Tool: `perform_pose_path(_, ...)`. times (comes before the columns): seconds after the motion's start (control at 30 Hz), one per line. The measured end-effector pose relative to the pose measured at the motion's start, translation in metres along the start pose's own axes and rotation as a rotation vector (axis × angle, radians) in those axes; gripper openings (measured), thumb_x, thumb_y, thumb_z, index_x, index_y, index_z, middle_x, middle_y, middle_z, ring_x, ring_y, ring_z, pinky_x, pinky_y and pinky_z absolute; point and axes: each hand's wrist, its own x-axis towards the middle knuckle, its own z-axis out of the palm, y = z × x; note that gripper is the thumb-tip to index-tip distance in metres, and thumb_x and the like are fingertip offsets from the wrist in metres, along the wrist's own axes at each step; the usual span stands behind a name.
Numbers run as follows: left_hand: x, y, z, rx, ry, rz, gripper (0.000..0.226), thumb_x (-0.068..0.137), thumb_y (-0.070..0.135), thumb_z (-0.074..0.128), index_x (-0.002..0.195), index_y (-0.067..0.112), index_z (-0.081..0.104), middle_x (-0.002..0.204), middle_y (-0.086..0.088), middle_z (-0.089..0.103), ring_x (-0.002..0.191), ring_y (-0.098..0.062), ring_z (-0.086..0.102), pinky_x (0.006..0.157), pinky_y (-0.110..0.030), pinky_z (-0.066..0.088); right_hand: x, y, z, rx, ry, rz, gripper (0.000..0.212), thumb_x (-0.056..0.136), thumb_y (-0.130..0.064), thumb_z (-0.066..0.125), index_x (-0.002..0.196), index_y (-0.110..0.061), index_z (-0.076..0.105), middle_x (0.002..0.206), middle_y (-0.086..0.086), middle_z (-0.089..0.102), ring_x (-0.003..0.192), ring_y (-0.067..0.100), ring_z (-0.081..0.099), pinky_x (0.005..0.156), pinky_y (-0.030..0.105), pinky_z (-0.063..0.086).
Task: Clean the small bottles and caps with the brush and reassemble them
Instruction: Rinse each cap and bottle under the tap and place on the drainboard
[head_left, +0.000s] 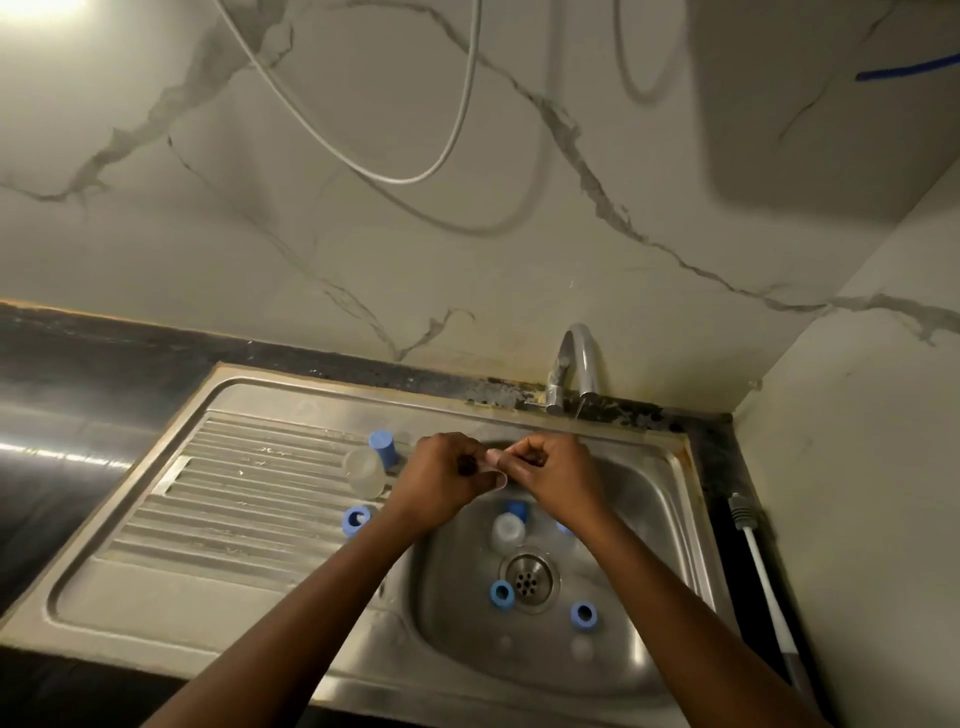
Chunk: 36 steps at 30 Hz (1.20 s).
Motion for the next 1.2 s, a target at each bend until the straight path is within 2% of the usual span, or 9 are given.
perform_pose_path(0.1, -0.024, -0.017, -0.01, -0.006, 0.05, -0.07, 0.023, 0.085, 0.034, 0.088, 0.104, 0.023, 0.08, 0.092, 0.015, 0.075, 0.086, 0.003, 0.07, 0.079, -0.018, 0.058, -0.005, 0.005, 0.011, 0.032, -0.052, -0.037, 0.024, 0.093, -0.049, 0.073, 0.083, -0.027, 0.078, 0.078, -0.008, 0.076, 0.075, 0.008, 0.072, 0.08, 0.041, 0.061)
perform_pose_path(0.27, -0.069, -0.056, -0.034, -0.083, 0.137, -0.224, 0.016, 0.079, 0.026, 0.093, 0.089, 0.022, 0.081, 0.084, 0.013, 0.078, 0.079, -0.004, 0.074, 0.072, -0.021, 0.059, -0.01, 0.019, 0.035, 0.067, -0.13, 0.008, 0.028, 0.096, -0.044, 0.071, 0.08, -0.022, 0.078, 0.078, -0.003, 0.077, 0.074, 0.014, 0.073, 0.081, 0.046, 0.061)
perform_pose_path(0.37, -0.094, -0.077, -0.048, -0.071, 0.184, -0.302, 0.015, 0.077, 0.019, 0.094, 0.084, 0.021, 0.081, 0.08, 0.012, 0.078, 0.075, -0.007, 0.074, 0.068, -0.021, 0.056, -0.015, 0.027, 0.05, 0.082, -0.178, 0.032, 0.025, 0.095, -0.042, 0.073, 0.079, -0.023, 0.077, 0.08, -0.005, 0.078, 0.074, 0.012, 0.074, 0.078, 0.041, 0.061)
perform_pose_path(0.47, -0.115, -0.092, -0.056, -0.019, 0.21, -0.344, 0.016, 0.078, 0.022, 0.094, 0.084, 0.024, 0.08, 0.078, 0.016, 0.075, 0.072, -0.007, 0.07, 0.065, -0.021, 0.053, -0.022, 0.034, 0.06, 0.103, -0.234, 0.06, 0.023, 0.095, -0.037, 0.073, 0.08, -0.021, 0.077, 0.081, -0.006, 0.078, 0.076, 0.011, 0.075, 0.078, 0.032, 0.06)
perform_pose_path(0.57, -0.129, -0.108, -0.057, -0.017, 0.224, -0.421, 0.017, 0.076, 0.024, 0.094, 0.082, 0.026, 0.078, 0.075, 0.019, 0.072, 0.068, -0.005, 0.068, 0.063, -0.017, 0.05, -0.025, 0.044, 0.069, 0.085, -0.287, 0.08, 0.025, 0.096, -0.039, 0.072, 0.081, -0.02, 0.077, 0.082, -0.006, 0.079, 0.077, 0.013, 0.075, 0.082, 0.038, 0.062)
perform_pose_path(0.67, -0.137, -0.124, -0.052, 0.001, 0.215, -0.457, 0.018, 0.076, 0.025, 0.094, 0.081, 0.027, 0.077, 0.074, 0.013, 0.073, 0.069, -0.005, 0.068, 0.065, -0.022, 0.052, -0.027, 0.051, 0.073, 0.079, -0.342, 0.078, 0.022, 0.098, -0.034, 0.071, 0.084, -0.018, 0.077, 0.084, -0.005, 0.079, 0.077, 0.014, 0.075, 0.084, 0.037, 0.062)
perform_pose_path(1.07, -0.14, -0.147, -0.035, 0.025, 0.235, -0.481, 0.02, 0.083, 0.023, 0.089, 0.099, 0.026, 0.078, 0.093, 0.012, 0.072, 0.083, -0.008, 0.069, 0.075, -0.031, 0.058, -0.027, 0.059, 0.076, 0.022, -0.443, 0.125, 0.019, 0.1, -0.032, 0.067, 0.09, -0.019, 0.076, 0.09, -0.006, 0.079, 0.08, 0.011, 0.074, 0.072, 0.019, 0.053)
perform_pose_path(1.2, -0.139, -0.145, -0.036, 0.03, 0.263, -0.451, 0.03, 0.08, 0.024, 0.091, 0.107, 0.026, 0.077, 0.099, 0.013, 0.07, 0.084, -0.007, 0.067, 0.074, -0.029, 0.058, -0.025, 0.062, 0.073, 0.022, -0.444, 0.141, 0.019, 0.1, -0.031, 0.067, 0.091, -0.018, 0.076, 0.09, -0.005, 0.079, 0.08, 0.012, 0.074, 0.068, 0.017, 0.052)
